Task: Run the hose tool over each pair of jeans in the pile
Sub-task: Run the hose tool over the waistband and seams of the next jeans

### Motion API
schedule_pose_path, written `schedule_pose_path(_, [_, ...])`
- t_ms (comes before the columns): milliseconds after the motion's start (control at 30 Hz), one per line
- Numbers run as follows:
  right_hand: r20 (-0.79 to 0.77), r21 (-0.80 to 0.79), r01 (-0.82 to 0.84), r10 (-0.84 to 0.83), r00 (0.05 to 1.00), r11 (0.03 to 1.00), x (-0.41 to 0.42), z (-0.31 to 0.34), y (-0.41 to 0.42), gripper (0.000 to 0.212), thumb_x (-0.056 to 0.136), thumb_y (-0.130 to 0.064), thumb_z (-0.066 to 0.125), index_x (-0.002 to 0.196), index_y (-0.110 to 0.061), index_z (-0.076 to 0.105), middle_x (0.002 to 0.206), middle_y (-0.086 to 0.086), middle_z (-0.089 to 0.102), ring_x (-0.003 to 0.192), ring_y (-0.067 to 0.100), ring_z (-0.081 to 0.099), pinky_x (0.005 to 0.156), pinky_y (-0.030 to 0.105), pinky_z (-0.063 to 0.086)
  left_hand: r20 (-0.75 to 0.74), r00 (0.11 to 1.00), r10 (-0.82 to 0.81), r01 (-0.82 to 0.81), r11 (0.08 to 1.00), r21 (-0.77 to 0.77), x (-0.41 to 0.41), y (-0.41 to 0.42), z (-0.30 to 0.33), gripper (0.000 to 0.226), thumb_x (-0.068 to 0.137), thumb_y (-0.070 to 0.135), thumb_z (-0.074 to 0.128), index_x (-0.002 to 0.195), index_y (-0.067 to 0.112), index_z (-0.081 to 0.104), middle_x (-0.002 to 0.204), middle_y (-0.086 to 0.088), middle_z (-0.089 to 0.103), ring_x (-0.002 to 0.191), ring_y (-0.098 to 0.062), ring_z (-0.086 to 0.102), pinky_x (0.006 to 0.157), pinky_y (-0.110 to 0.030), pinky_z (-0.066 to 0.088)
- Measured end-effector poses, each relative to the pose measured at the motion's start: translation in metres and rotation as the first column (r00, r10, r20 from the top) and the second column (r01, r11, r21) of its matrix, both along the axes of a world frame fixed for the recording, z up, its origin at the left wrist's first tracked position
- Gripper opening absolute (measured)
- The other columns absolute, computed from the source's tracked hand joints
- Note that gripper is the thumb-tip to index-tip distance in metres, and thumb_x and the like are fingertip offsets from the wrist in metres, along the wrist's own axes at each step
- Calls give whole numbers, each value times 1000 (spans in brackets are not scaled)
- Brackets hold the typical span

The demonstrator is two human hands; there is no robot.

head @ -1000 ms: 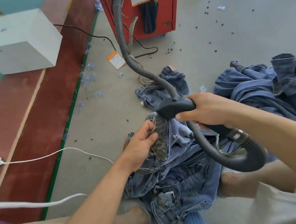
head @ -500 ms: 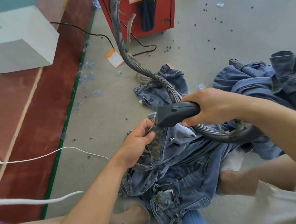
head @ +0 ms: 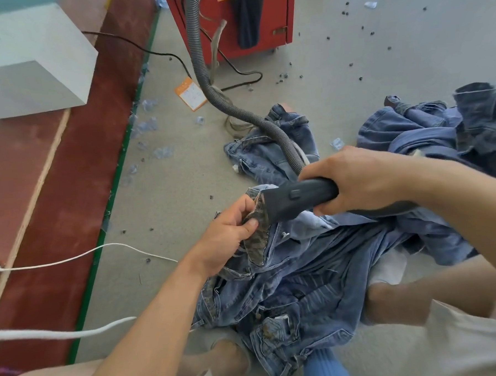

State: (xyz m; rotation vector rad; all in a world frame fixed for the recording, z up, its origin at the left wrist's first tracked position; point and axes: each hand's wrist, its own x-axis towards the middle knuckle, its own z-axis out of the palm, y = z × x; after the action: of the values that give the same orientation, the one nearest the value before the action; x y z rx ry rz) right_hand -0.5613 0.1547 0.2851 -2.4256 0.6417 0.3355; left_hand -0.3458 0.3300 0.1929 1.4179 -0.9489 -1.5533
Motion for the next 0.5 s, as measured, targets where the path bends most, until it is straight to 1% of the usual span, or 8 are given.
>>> schedule_pose_path(100, [-10,-18,35,-35,999,999,-5,3,-9,26,81,-42,79,101,-44,62,79,-20,67,76,-2,60,68,26,49,-10,1000,23,-23,1000,-4,0,-1,3,22,95,13,51,89,31,61,86,5,56,82,-14,51,82,-33,46])
schedule_pose_path(167, [-19,-90,56,-58,998,994,-10,5,-16,27,80,-41,78,101,-45,61,76,-19,65,76,-5,58,65,21,44,-11,999,36,-36,999,-2,3,-1,3,22,94,14,51,88,31,62,86,5,56,82,-13,51,81,-31,46])
schedule_pose_path(233, [-27,-148,49,-53,998,988,-13,3,-16,27,81,-39,77,101,-44,60,74,-18,63,72,-4,56,61,19,39,-5,999,37,-37,999,-4,4,-1,3,22,94,13,51,89,31,61,87,4,56,82,-13,51,80,-30,46])
schedule_pose_path(300, [-28,-146,24,-28,999,989,-9,0,-9,25,82,-39,76,100,-43,60,71,-19,62,69,-4,55,61,23,41,9,1000,28,-28,1000,-1,4,-1,2,21,95,11,50,89,29,60,87,3,56,82,-12,51,80,-30,46])
schedule_pose_path(400, [-9,-115,-17,16,1000,993,-1,-4,5,25,82,-39,74,103,-42,60,72,-18,63,68,-3,56,65,30,49,-7,1000,11,-11,1000,13,2,0,2,23,94,10,49,90,29,61,86,2,57,80,-13,53,75,-25,49])
schedule_pose_path(500, [26,-103,-9,12,1000,995,-1,-2,2,26,80,-39,73,103,-44,61,74,-21,64,73,-3,58,64,27,49,-24,1000,17,-16,1000,19,0,0,5,25,95,13,50,89,32,64,87,3,58,80,-12,53,75,-25,47])
